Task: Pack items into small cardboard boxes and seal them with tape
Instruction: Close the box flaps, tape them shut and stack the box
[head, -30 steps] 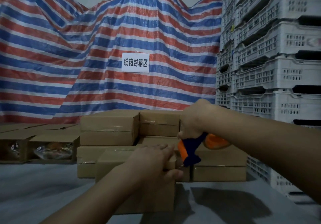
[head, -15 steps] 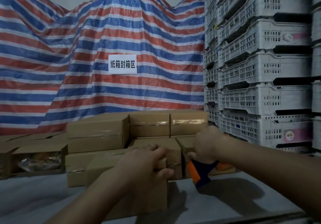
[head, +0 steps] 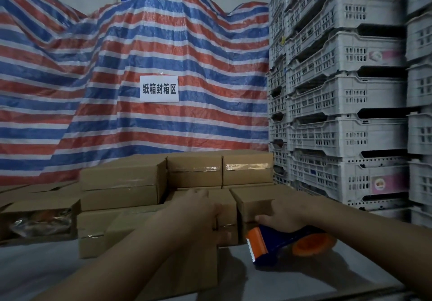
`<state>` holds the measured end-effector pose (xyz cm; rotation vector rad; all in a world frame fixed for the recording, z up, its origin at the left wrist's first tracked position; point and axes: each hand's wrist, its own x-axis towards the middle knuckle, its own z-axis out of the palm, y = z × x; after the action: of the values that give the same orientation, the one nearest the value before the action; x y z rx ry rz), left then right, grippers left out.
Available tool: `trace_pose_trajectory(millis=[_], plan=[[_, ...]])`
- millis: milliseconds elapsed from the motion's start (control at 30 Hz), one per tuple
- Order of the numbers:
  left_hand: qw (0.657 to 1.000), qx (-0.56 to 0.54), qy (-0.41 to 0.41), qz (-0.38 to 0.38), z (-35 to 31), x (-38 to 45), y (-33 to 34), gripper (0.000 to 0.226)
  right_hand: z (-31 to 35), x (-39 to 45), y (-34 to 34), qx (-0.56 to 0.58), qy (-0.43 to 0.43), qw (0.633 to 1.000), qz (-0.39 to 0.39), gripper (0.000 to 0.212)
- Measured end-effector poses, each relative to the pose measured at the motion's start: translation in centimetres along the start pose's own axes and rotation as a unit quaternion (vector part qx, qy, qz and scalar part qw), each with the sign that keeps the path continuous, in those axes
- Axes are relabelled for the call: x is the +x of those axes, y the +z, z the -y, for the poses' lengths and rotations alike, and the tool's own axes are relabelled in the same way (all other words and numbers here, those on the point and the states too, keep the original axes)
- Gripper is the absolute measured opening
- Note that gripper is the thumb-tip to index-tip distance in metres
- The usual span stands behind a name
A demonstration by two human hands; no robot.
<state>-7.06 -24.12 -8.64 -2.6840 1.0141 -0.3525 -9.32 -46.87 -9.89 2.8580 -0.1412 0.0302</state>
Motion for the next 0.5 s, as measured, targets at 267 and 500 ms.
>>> trace_pose_trajectory(millis=[267, 500], plan=[[0.999, 0.025, -0.008, 0.028, -2.7, 0.3, -0.6, 0.034, -0.3, 0.5, 0.3, 0.023, -0.015, 0.999, -0.019, 0.058], [0.997, 0.020, -0.035, 0.061, -3.1, -0.4, -1.2, 0.041, -1.3, -0.4, -1.0, 0.178, -0.065, 0.982, -0.018, 0.040]])
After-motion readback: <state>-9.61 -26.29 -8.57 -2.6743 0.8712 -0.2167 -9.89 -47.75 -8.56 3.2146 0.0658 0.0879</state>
